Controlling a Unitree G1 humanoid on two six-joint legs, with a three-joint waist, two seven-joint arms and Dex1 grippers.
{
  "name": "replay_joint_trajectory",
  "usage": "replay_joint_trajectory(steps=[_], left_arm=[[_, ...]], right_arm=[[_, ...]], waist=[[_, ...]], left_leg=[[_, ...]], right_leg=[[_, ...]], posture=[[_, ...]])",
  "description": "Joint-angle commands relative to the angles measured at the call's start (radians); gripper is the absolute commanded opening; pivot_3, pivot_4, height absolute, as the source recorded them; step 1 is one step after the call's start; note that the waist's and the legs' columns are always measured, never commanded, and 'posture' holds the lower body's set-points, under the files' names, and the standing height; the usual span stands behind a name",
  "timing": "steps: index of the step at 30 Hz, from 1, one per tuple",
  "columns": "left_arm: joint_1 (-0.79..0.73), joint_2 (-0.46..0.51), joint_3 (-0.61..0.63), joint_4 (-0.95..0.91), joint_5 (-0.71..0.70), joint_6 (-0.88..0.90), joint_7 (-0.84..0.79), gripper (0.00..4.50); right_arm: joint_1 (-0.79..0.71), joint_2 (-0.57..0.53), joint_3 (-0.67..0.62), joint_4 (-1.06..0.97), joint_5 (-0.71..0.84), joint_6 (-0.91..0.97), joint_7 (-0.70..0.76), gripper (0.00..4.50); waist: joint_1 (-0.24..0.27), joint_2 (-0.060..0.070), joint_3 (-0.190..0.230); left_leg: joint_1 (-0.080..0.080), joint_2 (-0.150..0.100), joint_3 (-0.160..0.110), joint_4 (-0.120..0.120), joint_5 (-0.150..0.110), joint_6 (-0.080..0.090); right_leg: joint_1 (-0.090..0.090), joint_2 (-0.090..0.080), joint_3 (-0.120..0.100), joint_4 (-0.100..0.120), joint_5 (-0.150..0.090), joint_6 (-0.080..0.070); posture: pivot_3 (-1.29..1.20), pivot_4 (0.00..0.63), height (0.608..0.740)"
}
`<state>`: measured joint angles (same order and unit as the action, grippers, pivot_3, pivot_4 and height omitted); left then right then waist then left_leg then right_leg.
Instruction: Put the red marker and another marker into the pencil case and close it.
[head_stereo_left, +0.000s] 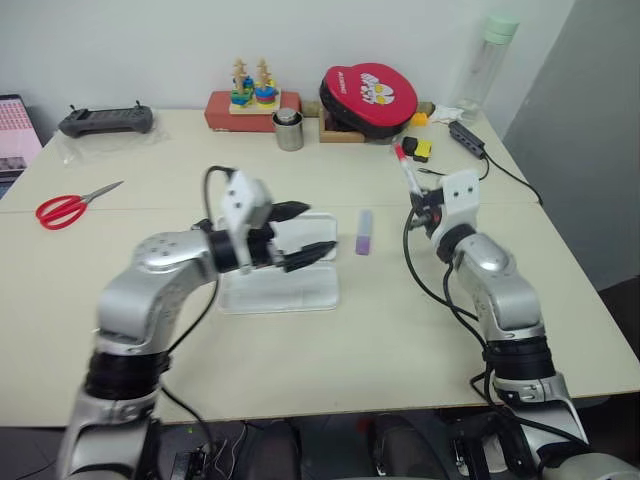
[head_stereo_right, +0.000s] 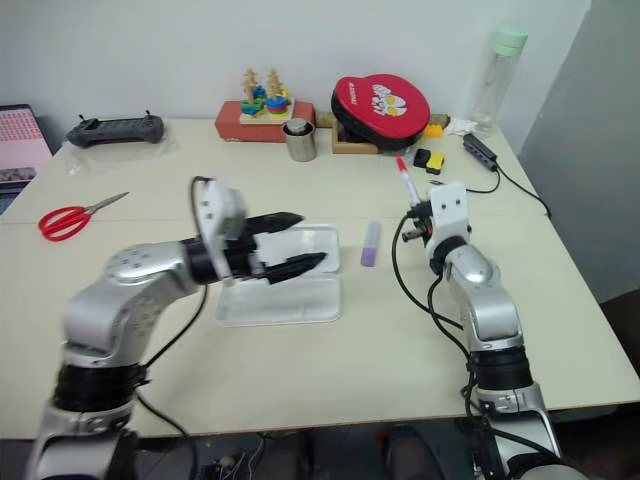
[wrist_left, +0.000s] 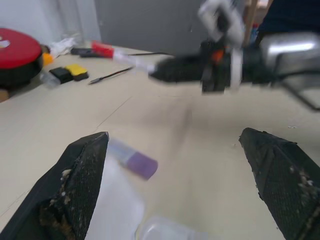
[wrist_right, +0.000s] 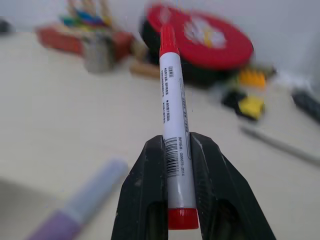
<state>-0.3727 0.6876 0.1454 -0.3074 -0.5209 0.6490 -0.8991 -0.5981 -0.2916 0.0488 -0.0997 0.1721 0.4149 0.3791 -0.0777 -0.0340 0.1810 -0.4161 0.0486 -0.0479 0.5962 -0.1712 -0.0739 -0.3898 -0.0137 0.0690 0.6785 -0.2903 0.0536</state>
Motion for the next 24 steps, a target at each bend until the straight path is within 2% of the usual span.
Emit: replay_joint_trajectory(steps=[1,4,10,18,24], left_arm=[[0.166,0.089,0.159,-0.036,-0.028,-0.035,-0.067,4.50],[0.308,0.127,0.232,-0.026,-0.012,-0.075,-0.096,4.50],[0.414,0.112,0.285,-0.040,-0.030,-0.102,-0.069,4.50],[0.477,0.086,0.295,-0.148,-0.081,-0.061,-0.001,4.50],[0.484,0.079,0.283,-0.186,-0.102,-0.047,0.040,4.50]], right_arm=[[-0.047,-0.088,0.126,-0.075,0.053,-0.018,0.281,0.33],[-0.095,-0.136,0.248,-0.019,0.017,-0.069,0.446,0.33],[-0.238,-0.054,0.450,0.287,-0.149,-0.292,0.573,0.33],[-0.305,0.058,0.498,0.605,-0.237,-0.488,0.632,0.33],[-0.340,0.105,0.466,0.726,-0.250,-0.539,0.645,0.33]], waist=[[-0.003,0.000,0.000],[-0.002,0.000,0.000],[0.015,-0.001,0.001],[0.030,-0.002,0.000],[0.024,-0.002,0.000]], left_leg=[[0.001,0.000,0.000,-0.001,0.000,0.000],[0.001,0.001,-0.002,-0.003,0.000,0.000],[0.000,0.001,-0.002,-0.002,0.000,0.000],[0.000,0.000,-0.002,-0.002,0.000,-0.001],[0.000,0.000,-0.002,-0.003,0.000,-0.001]], right_leg=[[0.000,0.000,-0.001,0.000,-0.001,-0.001],[0.000,-0.001,-0.004,0.000,-0.002,-0.005],[0.000,-0.001,-0.005,0.000,-0.005,-0.009],[0.000,-0.002,-0.005,0.000,0.000,-0.009],[0.000,-0.002,-0.006,0.001,0.000,-0.010]], posture=[[0.00,0.150,0.740],[0.00,0.150,0.740],[0.00,0.150,0.740],[0.00,0.150,0.740],[0.00,0.150,0.740]])
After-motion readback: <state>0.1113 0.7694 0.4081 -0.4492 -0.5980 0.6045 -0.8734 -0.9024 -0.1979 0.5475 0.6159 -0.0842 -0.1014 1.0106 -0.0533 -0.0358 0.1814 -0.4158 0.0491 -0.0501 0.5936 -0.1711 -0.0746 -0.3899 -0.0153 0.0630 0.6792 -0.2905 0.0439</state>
